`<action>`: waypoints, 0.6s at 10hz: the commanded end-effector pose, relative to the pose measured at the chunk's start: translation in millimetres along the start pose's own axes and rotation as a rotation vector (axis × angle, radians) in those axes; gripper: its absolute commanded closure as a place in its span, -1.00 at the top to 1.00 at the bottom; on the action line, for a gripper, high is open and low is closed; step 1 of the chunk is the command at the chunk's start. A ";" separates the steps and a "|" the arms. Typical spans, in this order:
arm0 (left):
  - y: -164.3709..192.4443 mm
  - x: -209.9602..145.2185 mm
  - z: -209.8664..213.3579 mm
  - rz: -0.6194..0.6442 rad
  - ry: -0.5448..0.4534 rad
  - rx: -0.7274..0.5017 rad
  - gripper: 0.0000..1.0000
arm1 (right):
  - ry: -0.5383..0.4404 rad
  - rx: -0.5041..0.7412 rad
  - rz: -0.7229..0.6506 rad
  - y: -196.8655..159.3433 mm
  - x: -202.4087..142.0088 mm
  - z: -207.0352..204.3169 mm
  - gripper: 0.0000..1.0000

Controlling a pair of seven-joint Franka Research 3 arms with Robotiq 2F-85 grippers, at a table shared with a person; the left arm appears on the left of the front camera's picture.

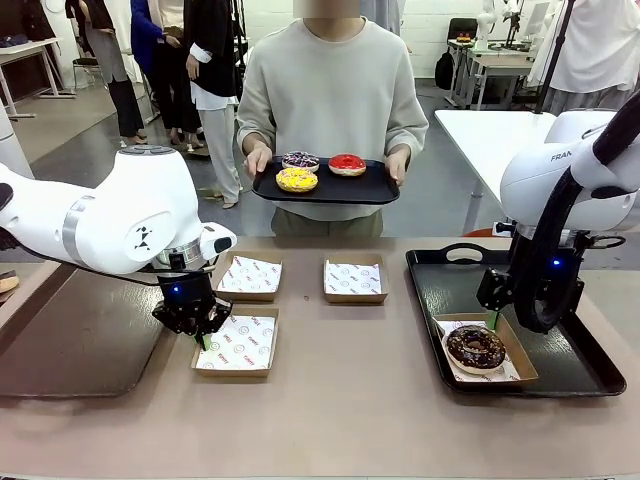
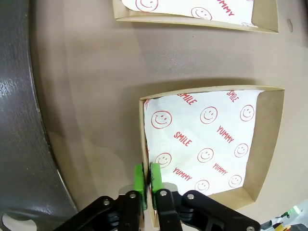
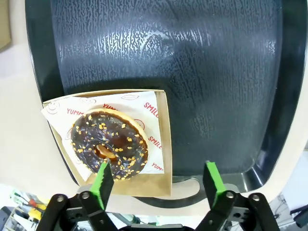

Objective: Individually package the donuts and arrange them on the tray.
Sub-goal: Place the picked Paper togo box on the Handle tray while simultaneously picking up another Paper togo box from the table with the other hand.

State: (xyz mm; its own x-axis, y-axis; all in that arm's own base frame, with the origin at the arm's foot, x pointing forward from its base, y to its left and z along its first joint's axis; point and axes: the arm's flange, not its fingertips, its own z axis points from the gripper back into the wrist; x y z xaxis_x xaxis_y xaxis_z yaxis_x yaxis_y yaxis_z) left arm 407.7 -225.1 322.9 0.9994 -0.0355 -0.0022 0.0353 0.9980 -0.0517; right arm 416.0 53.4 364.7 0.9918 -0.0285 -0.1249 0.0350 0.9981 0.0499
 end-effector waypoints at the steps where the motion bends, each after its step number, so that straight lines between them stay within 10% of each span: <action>1: -4.1 3.0 0.9 0.032 -0.005 0.037 -1.00 | -0.005 0.044 0.017 -1.1 3.5 0.1 1.00; 4: -2.4 1.3 8.7 0.036 -0.001 0.040 -1.00 | -0.044 0.065 0.078 -12.7 -9.5 12.9 1.00; 6: 3.2 -4.4 36.3 -0.005 0.005 0.014 -1.00 | -0.019 0.330 0.289 -48.2 -29.8 49.4 1.00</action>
State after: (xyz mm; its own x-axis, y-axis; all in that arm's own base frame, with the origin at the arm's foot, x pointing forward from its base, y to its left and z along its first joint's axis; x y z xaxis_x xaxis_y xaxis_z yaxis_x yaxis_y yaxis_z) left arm 407.6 -223.2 338.4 0.9996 -0.0282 -0.0059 0.0279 0.9986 -0.0450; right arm 407.2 28.8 399.0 0.9907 0.1290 -0.0435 -0.1169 0.9698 0.2141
